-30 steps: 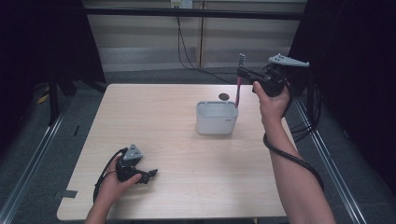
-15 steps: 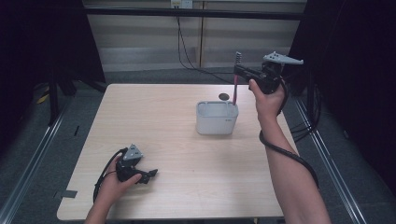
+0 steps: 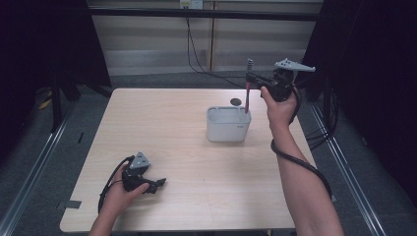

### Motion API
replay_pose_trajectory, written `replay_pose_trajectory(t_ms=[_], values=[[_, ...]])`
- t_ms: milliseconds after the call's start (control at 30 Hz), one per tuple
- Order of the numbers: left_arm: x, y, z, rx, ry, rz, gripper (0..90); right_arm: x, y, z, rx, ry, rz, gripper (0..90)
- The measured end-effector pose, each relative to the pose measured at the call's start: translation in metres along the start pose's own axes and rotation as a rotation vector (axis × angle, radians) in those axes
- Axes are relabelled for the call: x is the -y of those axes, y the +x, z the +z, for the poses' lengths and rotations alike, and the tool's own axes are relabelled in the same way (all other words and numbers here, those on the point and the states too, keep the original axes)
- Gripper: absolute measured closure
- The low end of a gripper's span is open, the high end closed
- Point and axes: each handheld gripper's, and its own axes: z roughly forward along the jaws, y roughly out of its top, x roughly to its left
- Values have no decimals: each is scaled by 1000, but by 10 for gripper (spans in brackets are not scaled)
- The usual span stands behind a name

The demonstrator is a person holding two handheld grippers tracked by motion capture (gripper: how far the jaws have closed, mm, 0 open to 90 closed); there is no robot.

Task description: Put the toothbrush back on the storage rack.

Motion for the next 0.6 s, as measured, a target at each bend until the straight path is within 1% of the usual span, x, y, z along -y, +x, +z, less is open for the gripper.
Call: replay_pose_trajectory(t_ms=[100, 500, 533, 600], values=[[0, 0, 0, -1, 0, 1, 94, 4, -1, 1, -4, -1, 13, 844], [0, 0, 0, 0, 0, 0, 94, 17, -2, 4, -3, 10, 7, 844], [0, 0, 0, 4, -1, -6, 94, 17, -2, 5, -3, 11, 6, 843], [0, -1, 0, 5, -2, -7, 94, 18, -2, 5, 0, 12, 7, 843]])
